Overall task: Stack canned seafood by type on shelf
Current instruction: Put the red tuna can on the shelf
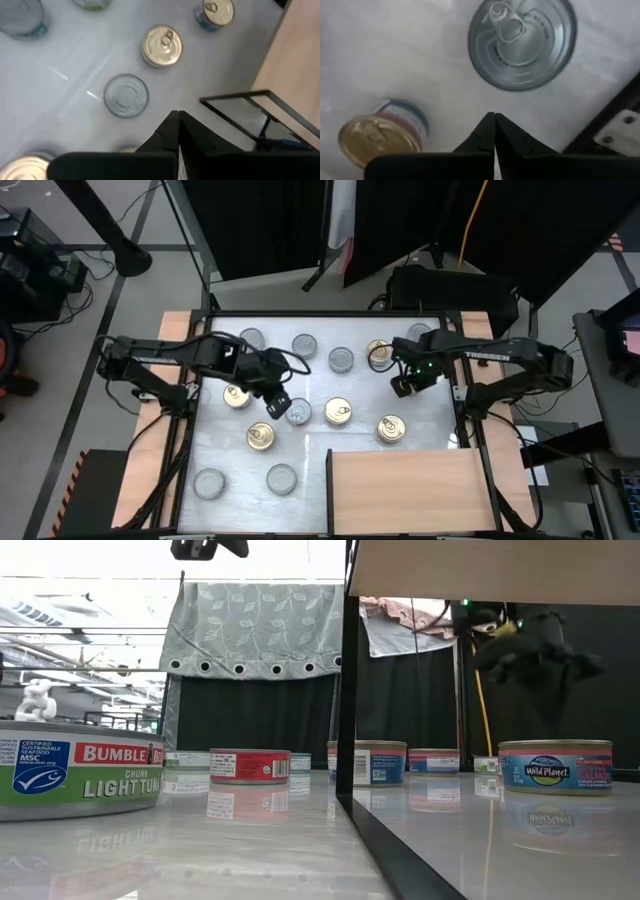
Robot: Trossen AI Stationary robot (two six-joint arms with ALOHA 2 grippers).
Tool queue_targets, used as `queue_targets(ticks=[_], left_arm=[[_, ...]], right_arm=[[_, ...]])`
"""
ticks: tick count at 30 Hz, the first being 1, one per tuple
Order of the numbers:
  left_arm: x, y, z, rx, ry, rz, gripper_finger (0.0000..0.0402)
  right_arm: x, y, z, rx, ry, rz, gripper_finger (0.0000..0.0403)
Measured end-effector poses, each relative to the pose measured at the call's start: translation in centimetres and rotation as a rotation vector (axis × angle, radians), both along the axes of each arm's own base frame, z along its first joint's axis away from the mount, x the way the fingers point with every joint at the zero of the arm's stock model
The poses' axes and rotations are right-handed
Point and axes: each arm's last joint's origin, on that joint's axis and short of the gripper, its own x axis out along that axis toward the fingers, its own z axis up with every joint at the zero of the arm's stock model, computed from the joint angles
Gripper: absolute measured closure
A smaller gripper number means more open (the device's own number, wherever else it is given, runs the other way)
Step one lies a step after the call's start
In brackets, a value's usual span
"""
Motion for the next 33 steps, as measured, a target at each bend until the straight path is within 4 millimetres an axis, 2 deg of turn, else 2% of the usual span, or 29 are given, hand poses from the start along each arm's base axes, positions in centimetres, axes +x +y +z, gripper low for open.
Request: queue_targets(ticks=[10, 33], left_arm=[[-0.2, -1.4, 0.0, 0.020, 0.000, -0.018, 0.0394], [-0.2, -1.4, 0.0, 0.032, -0.001, -0.038, 0.0394]], right_arm=[[-0.7, -0.1, -2.0, -0.016, 0.066, -0.075, 0.0403], [-1.0, -0.1, -2.9, -0.082, 0.092, -0.124, 0.0403]])
